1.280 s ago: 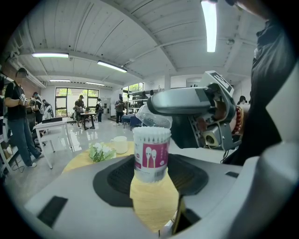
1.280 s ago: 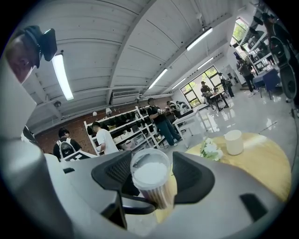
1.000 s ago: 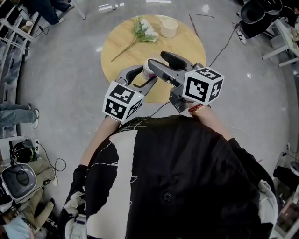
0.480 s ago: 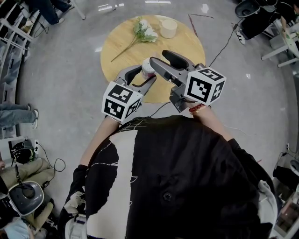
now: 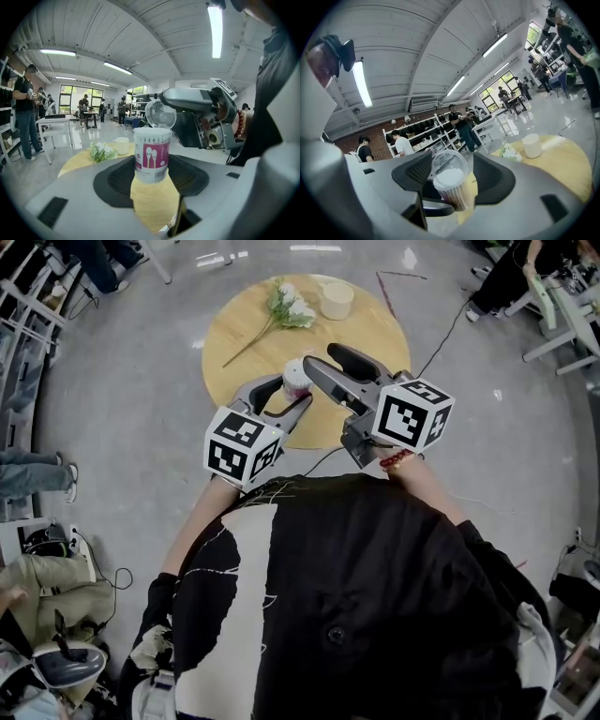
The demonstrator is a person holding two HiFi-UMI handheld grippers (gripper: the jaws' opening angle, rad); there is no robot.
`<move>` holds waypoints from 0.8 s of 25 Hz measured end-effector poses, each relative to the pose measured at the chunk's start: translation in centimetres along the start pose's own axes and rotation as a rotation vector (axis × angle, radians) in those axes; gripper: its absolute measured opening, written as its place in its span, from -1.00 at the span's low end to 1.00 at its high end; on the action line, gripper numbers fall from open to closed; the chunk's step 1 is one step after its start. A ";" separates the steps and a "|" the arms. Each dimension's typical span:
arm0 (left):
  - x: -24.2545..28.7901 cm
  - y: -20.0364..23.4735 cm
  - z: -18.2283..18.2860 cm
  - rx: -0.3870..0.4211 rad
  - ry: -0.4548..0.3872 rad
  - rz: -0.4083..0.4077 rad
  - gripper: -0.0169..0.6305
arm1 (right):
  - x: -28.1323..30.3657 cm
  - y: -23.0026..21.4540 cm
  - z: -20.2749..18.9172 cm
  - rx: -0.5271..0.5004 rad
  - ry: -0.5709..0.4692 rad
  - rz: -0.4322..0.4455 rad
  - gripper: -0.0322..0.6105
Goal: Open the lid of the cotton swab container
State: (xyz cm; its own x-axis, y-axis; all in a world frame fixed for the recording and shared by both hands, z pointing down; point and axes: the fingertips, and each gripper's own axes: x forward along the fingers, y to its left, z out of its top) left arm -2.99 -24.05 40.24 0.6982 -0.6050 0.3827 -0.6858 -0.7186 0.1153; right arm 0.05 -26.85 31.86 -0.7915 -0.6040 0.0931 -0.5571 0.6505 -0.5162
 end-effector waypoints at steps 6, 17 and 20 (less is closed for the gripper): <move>-0.1 0.2 0.0 -0.002 -0.003 0.001 -0.23 | -0.1 -0.3 0.1 0.030 -0.015 -0.004 -0.03; -0.2 -0.1 -0.1 -0.011 -0.004 0.005 -0.23 | -0.8 -0.5 0.2 0.051 -0.031 -0.005 -0.03; -0.2 -0.1 -0.1 -0.016 -0.003 0.005 -0.23 | -0.9 -0.7 0.3 0.055 -0.036 -0.004 -0.03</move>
State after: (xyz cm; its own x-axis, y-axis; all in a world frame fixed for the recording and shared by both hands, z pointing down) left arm -3.10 -23.87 40.27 0.6951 -0.6099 0.3807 -0.6928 -0.7097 0.1279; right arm 1.28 -26.89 31.84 -0.7790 -0.6236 0.0647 -0.5448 0.6222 -0.5622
